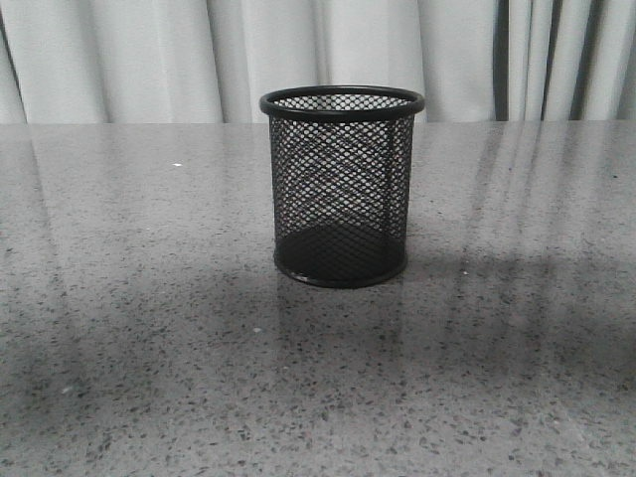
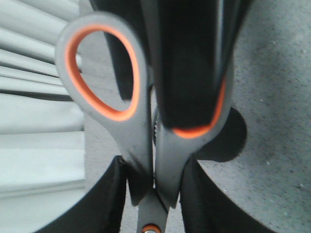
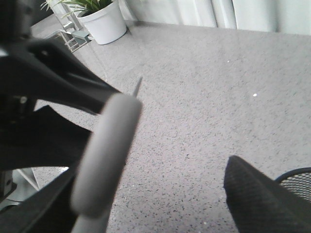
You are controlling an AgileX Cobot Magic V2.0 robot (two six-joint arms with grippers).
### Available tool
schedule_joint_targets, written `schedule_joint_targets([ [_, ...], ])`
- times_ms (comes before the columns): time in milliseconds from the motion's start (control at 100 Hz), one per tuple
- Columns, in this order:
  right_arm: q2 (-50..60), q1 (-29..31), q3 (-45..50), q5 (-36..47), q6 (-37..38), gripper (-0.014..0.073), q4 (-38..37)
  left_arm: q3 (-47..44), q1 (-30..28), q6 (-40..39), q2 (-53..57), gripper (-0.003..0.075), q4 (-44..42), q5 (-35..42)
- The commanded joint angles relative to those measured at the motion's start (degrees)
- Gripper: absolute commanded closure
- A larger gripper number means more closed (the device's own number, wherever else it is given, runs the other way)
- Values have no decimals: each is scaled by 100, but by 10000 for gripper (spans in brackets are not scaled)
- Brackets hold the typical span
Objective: Put scissors into bucket
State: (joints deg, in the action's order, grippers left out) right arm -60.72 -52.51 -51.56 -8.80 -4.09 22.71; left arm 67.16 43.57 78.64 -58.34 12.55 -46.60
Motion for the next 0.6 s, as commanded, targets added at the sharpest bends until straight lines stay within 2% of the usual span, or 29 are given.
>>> schedule_joint_targets([
  [0, -73, 48, -306, 490, -69, 80, 156, 163, 108, -45, 161, 699, 218, 611],
  [80, -156, 48, -383, 629, -69, 106, 289, 163, 150, -45, 170, 699, 218, 627],
  [150, -170, 48, -429, 694, -69, 216, 305, 163, 150, -45, 174, 699, 231, 612],
  [290, -170, 48, -469, 707, -69, 664, 305, 163, 150, -45, 186, 699, 231, 612],
  [390, -170, 48, -469, 707, -69, 664, 320, 163, 150, -45, 186, 692, 243, 612],
  [440, -170, 48, -469, 659, -69, 664, 320, 163, 150, -45, 221, 659, 299, 612],
  [510, -155, 106, -482, 500, -69, 664, 320, 163, 150, -45, 327, 555, 460, 647],
  [590, -63, 367, -506, 33, -69, 663, 320, 163, 150, -274, 500, 380, 592, 827],
])
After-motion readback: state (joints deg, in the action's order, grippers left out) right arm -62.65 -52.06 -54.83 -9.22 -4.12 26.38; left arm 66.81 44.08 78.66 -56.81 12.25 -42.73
